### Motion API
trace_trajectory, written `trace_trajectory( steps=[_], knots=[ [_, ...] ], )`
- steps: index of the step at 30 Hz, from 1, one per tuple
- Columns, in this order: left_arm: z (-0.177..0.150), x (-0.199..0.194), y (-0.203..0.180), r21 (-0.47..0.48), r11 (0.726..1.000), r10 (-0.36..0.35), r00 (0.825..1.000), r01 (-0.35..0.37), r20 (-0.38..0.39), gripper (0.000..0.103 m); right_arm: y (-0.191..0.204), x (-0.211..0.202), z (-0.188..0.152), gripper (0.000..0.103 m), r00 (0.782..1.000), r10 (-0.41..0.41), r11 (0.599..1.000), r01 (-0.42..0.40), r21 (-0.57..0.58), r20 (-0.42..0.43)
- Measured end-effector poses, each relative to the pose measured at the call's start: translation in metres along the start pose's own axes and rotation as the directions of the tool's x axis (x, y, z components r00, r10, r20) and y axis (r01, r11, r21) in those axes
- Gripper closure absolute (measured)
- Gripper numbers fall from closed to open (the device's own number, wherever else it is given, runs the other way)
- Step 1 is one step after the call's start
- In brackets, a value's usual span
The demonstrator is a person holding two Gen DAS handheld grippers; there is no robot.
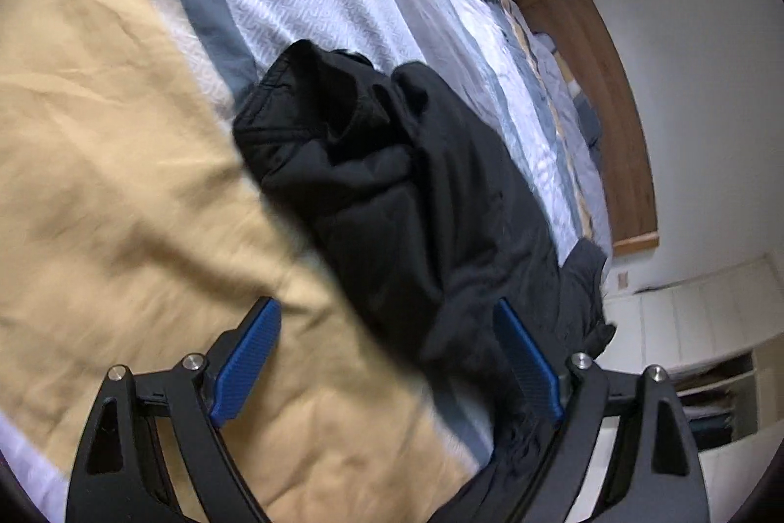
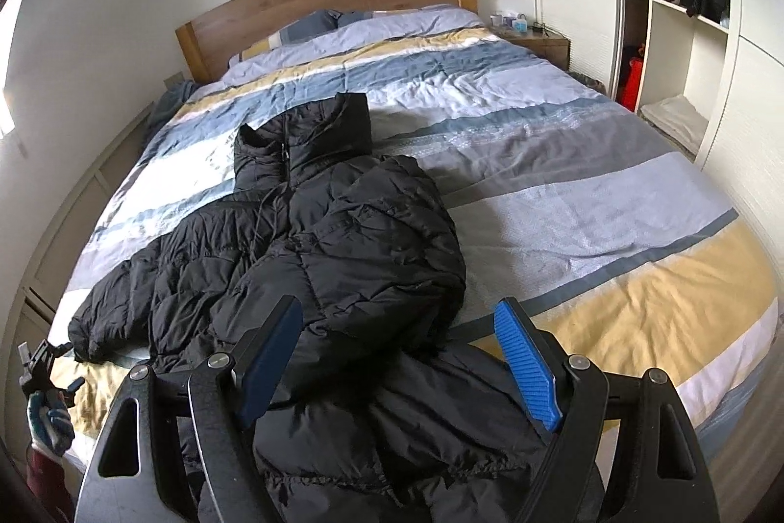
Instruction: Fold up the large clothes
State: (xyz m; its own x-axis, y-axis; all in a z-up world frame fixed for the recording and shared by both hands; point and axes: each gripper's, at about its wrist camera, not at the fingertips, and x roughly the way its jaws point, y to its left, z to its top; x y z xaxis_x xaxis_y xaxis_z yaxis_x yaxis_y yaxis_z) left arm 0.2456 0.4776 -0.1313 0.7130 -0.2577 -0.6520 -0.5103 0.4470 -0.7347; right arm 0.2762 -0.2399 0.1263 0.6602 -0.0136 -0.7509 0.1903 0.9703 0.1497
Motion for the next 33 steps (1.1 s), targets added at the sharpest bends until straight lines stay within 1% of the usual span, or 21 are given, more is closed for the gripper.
trace_trajectory(
  steps=[2, 5, 7, 8, 9, 10, 11, 15, 18, 21, 24, 33],
  knots=[
    [0.007, 0.008, -0.002, -0.01, 1.0, -0.014, 1.0, 0.014, 0.008, 0.016, -0.002, 0.002, 0.001, 0.023, 1.0, -0.011, 1.0, 0.011, 0.005, -0.004],
    [0.016, 0.019, -0.001, -0.032, 0.999, -0.011, 1.0, 0.011, 0.008, 0.018, -0.003, 0.004, 0.001, 0.023, 1.0, -0.023, 1.0, 0.023, 0.008, -0.011],
    [0.021, 0.025, 0.001, -0.052, 0.998, -0.02, 1.0, 0.02, 0.005, 0.026, -0.003, 0.005, 0.0, 0.023, 1.0, -0.027, 1.0, 0.027, 0.005, -0.014],
    [0.022, 0.029, 0.001, -0.057, 0.998, -0.029, 1.0, 0.029, 0.0, 0.034, -0.004, 0.005, 0.0, 0.023, 0.999, -0.028, 1.0, 0.029, 0.006, -0.016],
    [0.024, 0.031, 0.001, -0.057, 0.998, -0.039, 0.999, 0.039, -0.005, 0.046, -0.004, 0.006, -0.001, 0.023, 0.999, -0.03, 1.0, 0.03, 0.007, -0.019],
    [0.025, 0.033, 0.0, -0.054, 0.998, -0.042, 0.999, 0.042, -0.009, 0.054, -0.005, 0.006, -0.002, 0.023, 0.999, -0.031, 0.999, 0.032, 0.01, -0.021],
    [0.026, 0.035, -0.002, -0.045, 0.998, -0.038, 0.999, 0.038, -0.013, 0.065, -0.006, 0.007, -0.002, 0.022, 0.999, -0.033, 0.999, 0.033, 0.012, -0.023],
    [0.027, 0.034, -0.008, -0.019, 0.999, -0.039, 0.999, 0.039, -0.007, 0.083, -0.011, 0.009, -0.005, 0.022, 0.999, -0.033, 0.999, 0.034, 0.025, -0.029],
    [0.026, 0.028, -0.015, 0.003, 0.999, -0.034, 0.999, 0.034, 0.003, 0.092, -0.011, 0.009, -0.005, 0.022, 0.999, -0.029, 0.999, 0.03, 0.027, -0.027],
    [0.021, 0.017, -0.029, 0.052, 0.999, -0.012, 0.999, 0.011, 0.029, 0.095, -0.013, 0.007, -0.009, 0.022, 1.0, -0.019, 0.999, 0.019, 0.032, -0.022],
    [0.016, 0.008, -0.047, 0.102, 0.995, 0.009, 0.999, -0.014, 0.054, 0.095, -0.016, 0.003, -0.011, 0.022, 1.0, -0.008, 0.999, 0.009, 0.037, -0.014],
    [-0.009, -0.027, -0.114, 0.233, 0.973, -0.025, 0.996, 0.003, 0.09, 0.096, -0.038, -0.015, -0.016, 0.022, 1.0, 0.012, 0.998, -0.014, 0.068, 0.029]
  ],
)
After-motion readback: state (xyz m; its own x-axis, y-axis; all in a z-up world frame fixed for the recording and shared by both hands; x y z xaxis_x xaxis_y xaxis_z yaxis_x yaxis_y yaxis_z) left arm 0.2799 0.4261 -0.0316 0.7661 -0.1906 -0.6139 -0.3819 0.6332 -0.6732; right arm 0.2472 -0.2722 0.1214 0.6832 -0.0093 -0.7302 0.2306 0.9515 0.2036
